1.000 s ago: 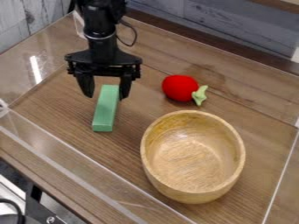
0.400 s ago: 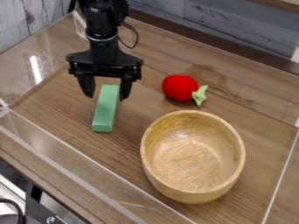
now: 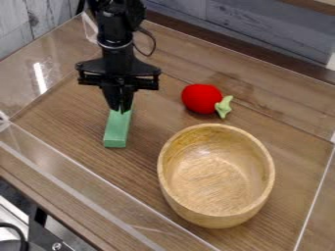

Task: Put the green block in the brown bowl

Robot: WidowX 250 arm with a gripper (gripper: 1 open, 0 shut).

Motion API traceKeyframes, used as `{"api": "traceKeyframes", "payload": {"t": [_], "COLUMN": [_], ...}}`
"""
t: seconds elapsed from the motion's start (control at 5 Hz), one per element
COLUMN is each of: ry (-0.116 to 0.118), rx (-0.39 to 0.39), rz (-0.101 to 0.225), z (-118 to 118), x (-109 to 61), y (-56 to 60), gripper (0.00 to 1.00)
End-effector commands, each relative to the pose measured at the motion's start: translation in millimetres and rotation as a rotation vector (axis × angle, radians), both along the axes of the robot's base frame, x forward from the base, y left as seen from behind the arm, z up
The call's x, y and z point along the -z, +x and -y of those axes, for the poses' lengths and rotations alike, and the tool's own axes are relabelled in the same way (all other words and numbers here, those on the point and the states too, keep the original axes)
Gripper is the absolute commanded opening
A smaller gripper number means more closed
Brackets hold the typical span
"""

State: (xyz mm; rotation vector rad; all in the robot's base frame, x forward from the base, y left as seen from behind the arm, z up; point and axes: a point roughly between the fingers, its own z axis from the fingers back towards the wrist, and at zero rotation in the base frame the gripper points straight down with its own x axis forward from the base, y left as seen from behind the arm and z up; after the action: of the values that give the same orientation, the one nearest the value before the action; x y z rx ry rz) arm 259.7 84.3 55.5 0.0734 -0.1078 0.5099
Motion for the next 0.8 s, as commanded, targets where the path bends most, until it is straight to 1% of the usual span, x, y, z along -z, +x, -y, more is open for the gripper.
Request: {"api": "traceKeyframes", "payload": {"t": [0.0, 0.2, 0.4, 0.6], "ry": [0.002, -0.011, -0.010, -0.008], "rx": [0.000, -0.006, -0.013, -0.020], "rz": [0.044, 0.058, 0.047, 0.035], "z": [-7, -12, -16, -21], "x": [-22.4, -36.8, -29.1, -21.1], "y": [12.1, 19.4, 17.0, 14.9], "gripper": [0.00, 0.00, 1.00, 1.00]}}
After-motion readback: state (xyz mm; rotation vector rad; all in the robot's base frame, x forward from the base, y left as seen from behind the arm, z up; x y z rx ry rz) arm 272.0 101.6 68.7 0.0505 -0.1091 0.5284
